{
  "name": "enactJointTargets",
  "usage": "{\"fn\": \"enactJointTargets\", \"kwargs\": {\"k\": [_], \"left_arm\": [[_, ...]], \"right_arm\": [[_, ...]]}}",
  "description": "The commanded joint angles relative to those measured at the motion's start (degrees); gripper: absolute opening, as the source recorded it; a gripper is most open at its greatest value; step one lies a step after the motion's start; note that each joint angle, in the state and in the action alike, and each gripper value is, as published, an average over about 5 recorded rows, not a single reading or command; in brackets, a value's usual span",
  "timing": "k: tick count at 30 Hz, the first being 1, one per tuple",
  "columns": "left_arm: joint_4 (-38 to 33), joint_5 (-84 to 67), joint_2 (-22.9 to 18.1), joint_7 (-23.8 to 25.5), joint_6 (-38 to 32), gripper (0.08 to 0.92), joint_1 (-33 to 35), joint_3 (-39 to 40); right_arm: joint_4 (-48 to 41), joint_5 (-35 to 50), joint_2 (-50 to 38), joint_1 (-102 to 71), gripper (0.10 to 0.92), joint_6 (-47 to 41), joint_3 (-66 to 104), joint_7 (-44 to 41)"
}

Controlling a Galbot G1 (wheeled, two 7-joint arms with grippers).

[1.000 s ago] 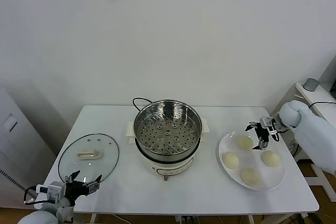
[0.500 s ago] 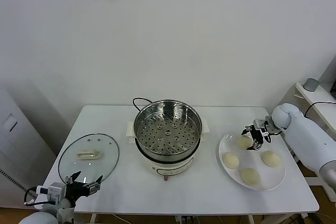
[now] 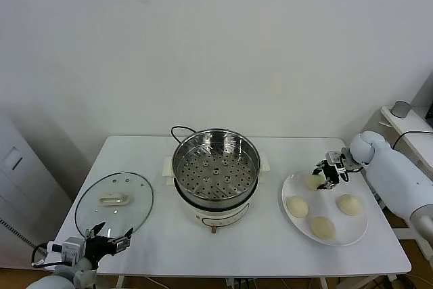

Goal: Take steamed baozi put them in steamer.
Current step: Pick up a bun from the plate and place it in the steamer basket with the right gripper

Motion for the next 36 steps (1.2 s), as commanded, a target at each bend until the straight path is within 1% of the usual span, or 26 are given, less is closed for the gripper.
{"fn": "enactJointTargets", "kwargs": {"k": [1, 4, 8, 13, 16, 21, 26, 32, 36], "left_arm": [[-0.16, 0.06, -0.04, -0.10, 0.12, 0.823, 0.16, -0.09], [-0.25, 0.06, 0.07, -0.13, 0.18, 0.823, 0.22, -0.22], [-0.41, 0.07, 0.13, -0.18, 0.25, 0.823, 0.50, -0.27], [-0.62, 0.12, 0.18, -0.20, 0.47, 0.823, 0.60, -0.17], [-0.67, 0.13, 0.28, -0.21, 0.53, 0.823, 0.53, -0.09], [-0.86, 0.13, 0.43, -0.20, 0.59, 0.823, 0.34, -0.01], [-0.92, 0.12, 0.36, -0.22, 0.59, 0.823, 0.38, -0.01], [-1.15, 0.13, 0.33, -0.22, 0.66, 0.823, 0.31, 0.15], [-1.00, 0.12, 0.32, -0.20, 0.64, 0.823, 0.21, 0.24]], "right_arm": [[11.10, 10.19, -6.32, 7.97, 0.501, -1.18, -10.36, -1.41], [16.56, 15.68, -9.15, 14.59, 0.501, 0.08, -15.87, -3.14], [19.60, 20.16, -9.34, 24.63, 0.501, 4.42, -22.00, -5.94], [20.92, 23.32, -5.38, 35.05, 0.506, 9.70, -27.83, -6.85], [19.63, 23.27, -1.14, 37.18, 0.509, 16.12, -28.20, -7.12], [17.34, 20.31, 5.41, 37.99, 0.509, 28.09, -27.83, -7.20], [16.31, 13.99, 10.60, 36.49, 0.509, 34.90, -26.10, -5.53], [17.01, 4.57, 15.04, 33.06, 0.509, 36.43, -23.75, -1.09], [19.38, 0.57, 16.12, 31.20, 0.509, 36.43, -23.59, 0.18]]}}
